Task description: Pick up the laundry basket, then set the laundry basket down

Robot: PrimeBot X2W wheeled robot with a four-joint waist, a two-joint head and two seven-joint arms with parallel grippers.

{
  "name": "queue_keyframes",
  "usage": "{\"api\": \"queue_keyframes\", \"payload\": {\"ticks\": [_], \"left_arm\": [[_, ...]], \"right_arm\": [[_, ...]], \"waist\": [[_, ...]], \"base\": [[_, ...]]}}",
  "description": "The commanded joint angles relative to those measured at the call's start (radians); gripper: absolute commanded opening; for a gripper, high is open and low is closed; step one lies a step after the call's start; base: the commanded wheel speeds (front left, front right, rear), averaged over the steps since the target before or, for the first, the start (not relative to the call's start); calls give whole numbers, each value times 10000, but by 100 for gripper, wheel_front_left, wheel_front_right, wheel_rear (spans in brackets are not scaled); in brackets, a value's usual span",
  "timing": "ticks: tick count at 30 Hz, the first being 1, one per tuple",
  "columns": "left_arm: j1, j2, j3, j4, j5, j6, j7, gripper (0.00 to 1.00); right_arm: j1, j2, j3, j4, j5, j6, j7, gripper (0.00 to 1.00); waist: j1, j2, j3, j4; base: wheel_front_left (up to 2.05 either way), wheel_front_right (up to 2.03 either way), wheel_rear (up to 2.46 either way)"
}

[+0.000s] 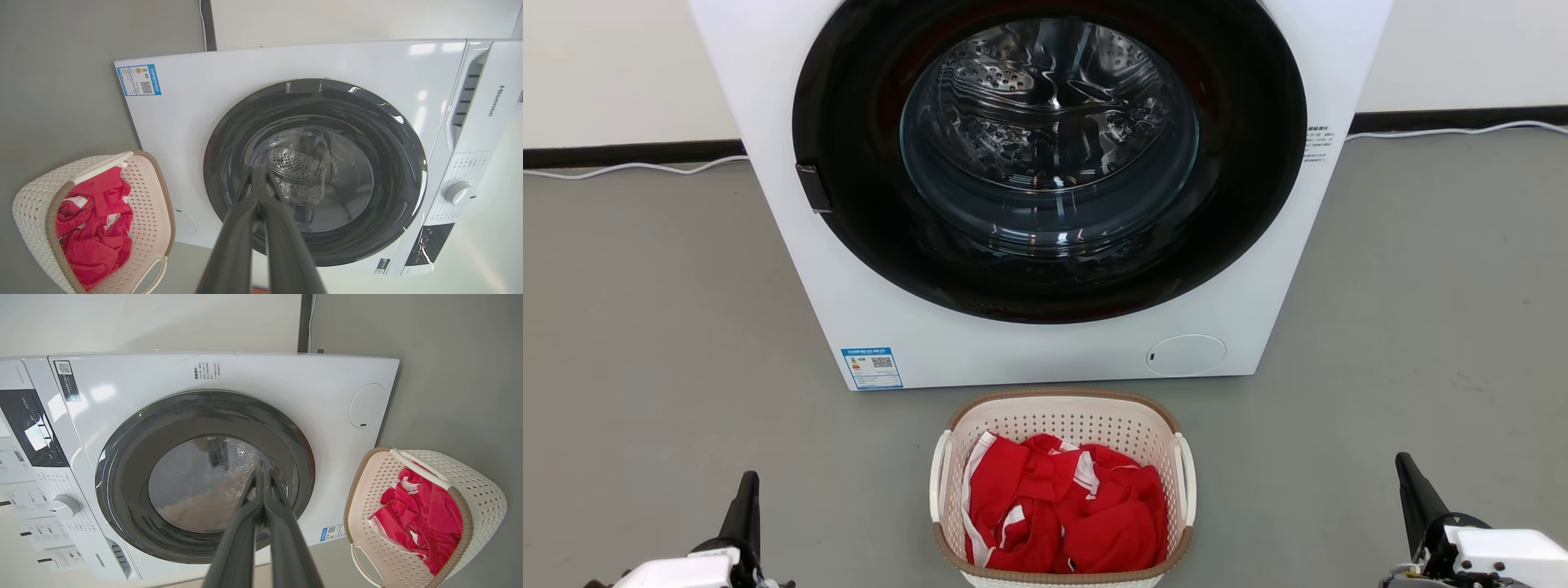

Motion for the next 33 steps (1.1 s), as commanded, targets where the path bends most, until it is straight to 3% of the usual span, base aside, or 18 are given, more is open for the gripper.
{"api": "queue_keyframes", "payload": {"ticks": [1,33], "left_arm": [[-551,187,340,-296,-196,-146,89,0],[-550,187,339,-297,-197,-146,88,0]], "right_arm": [[-440,-154,165,-286,233,31,88,0],[-440,-154,166,-286,234,31,87,0]], "waist": [[0,-1,2,1],[0,-1,2,1]], "base": [[0,0,0],[0,0,0]]}}
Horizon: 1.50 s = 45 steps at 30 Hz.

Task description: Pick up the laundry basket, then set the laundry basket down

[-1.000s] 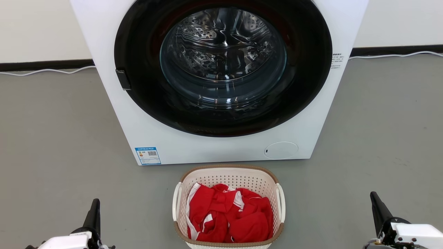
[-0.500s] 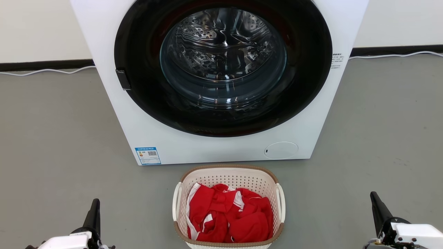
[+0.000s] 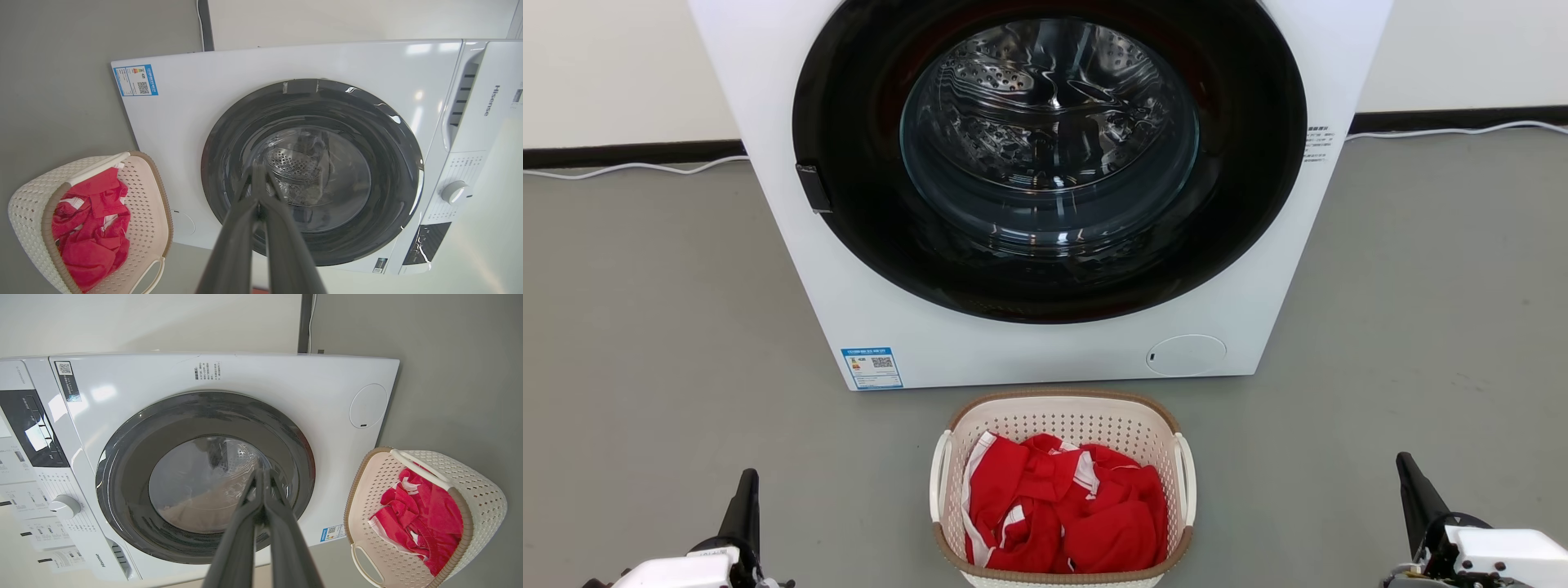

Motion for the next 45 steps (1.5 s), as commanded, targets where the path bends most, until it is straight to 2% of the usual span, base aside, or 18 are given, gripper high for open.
{"api": "queue_keyframes", "payload": {"ticks": [1,45], "left_arm": [[-459,189,330,-270,-78,-75,81,0],[-459,189,329,-272,-79,-75,80,0]], "right_arm": [[-439,-152,195,-288,73,31,85,0],[-439,-152,195,-288,74,31,85,0]], "waist": [[0,-1,0,0],[0,-1,0,0]], "base": [[0,0,0],[0,0,0]]}}
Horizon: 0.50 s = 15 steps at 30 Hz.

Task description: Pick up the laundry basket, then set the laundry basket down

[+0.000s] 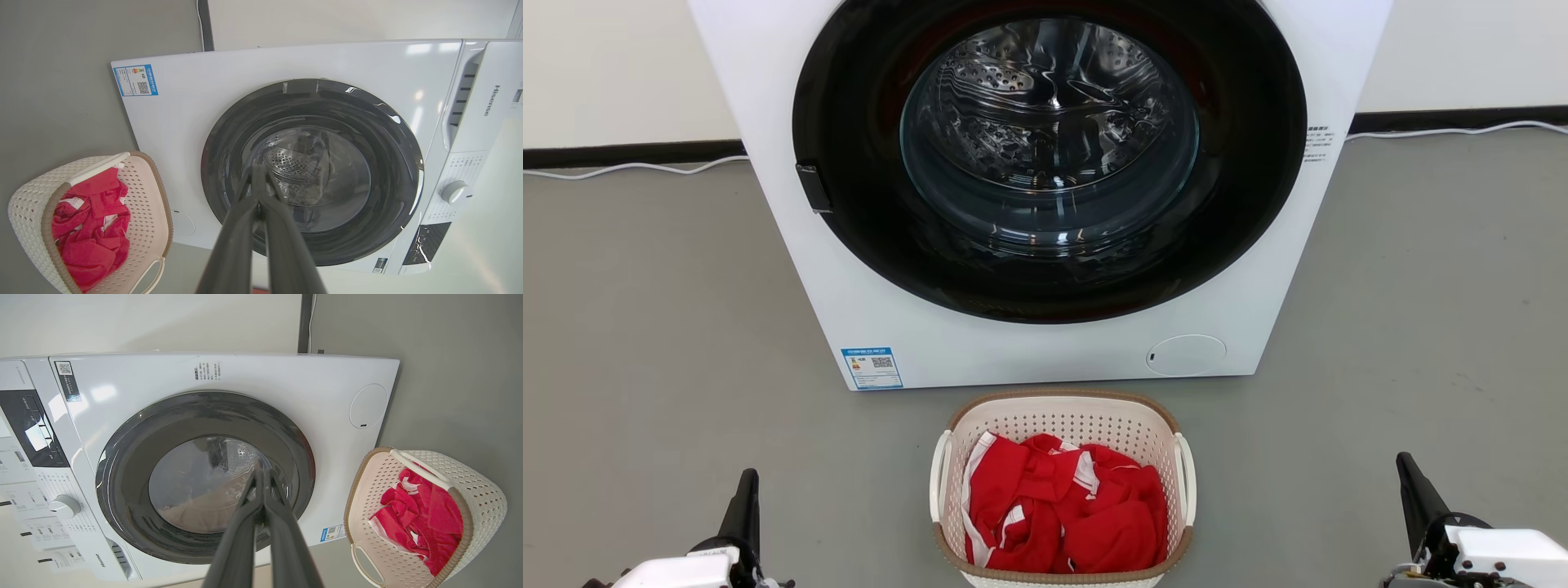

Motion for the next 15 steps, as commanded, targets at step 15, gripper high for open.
{"api": "queue_keyframes", "payload": {"ticks": [15], "left_arm": [[-459,189,327,-272,-79,-75,80,0]], "right_arm": [[-439,-152,196,-288,74,31,85,0]], "waist": [[0,0,0,0]], "base": [[0,0,0]]}}
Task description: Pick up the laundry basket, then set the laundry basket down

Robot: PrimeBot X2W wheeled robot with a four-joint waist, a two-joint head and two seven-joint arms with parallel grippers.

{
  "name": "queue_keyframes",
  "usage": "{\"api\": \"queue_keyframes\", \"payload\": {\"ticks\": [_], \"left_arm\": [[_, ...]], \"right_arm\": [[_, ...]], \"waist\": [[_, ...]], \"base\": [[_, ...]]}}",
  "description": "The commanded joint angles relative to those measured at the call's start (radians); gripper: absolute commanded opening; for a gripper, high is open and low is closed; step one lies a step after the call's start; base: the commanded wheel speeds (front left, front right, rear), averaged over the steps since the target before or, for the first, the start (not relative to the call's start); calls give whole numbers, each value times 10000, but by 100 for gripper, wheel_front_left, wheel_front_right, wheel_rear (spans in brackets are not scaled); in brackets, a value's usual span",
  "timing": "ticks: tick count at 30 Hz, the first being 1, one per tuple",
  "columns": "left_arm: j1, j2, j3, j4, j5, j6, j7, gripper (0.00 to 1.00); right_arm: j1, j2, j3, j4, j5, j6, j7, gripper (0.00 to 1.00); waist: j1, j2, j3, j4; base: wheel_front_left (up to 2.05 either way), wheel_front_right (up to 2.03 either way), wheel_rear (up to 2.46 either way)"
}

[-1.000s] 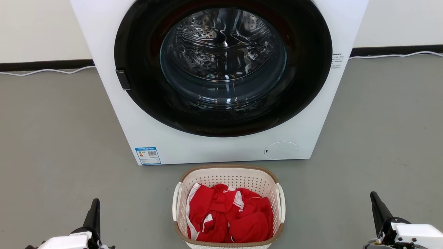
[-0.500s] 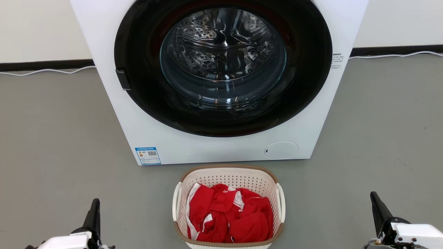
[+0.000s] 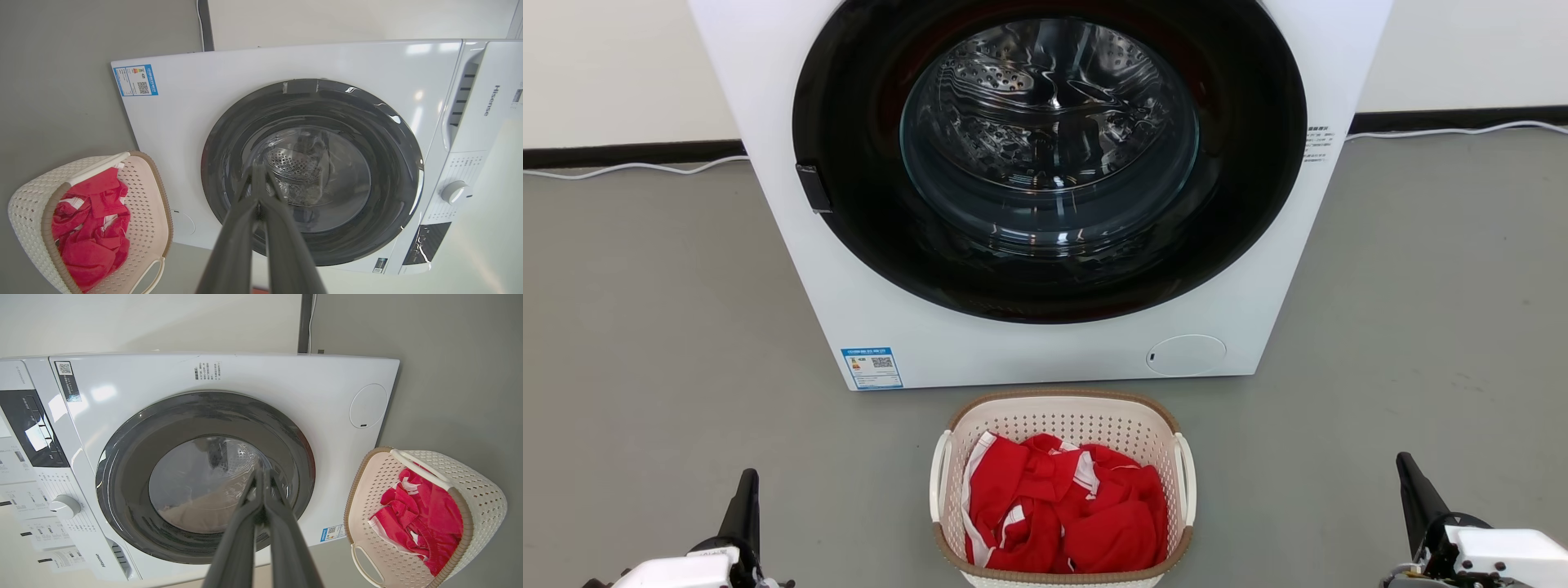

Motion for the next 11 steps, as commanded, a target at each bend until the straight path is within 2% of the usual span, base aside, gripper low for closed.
{"api": "queue_keyframes", "payload": {"ticks": [1,11], "left_arm": [[-459,189,327,-272,-79,-75,80,0],[-459,189,326,-272,-79,-75,79,0]], "right_arm": [[-439,-152,196,-288,74,31,85,0],[-439,-152,196,-288,74,31,85,0]], "waist": [[0,-1,0,0],[0,-1,0,0]], "base": [[0,0,0],[0,0,0]]}}
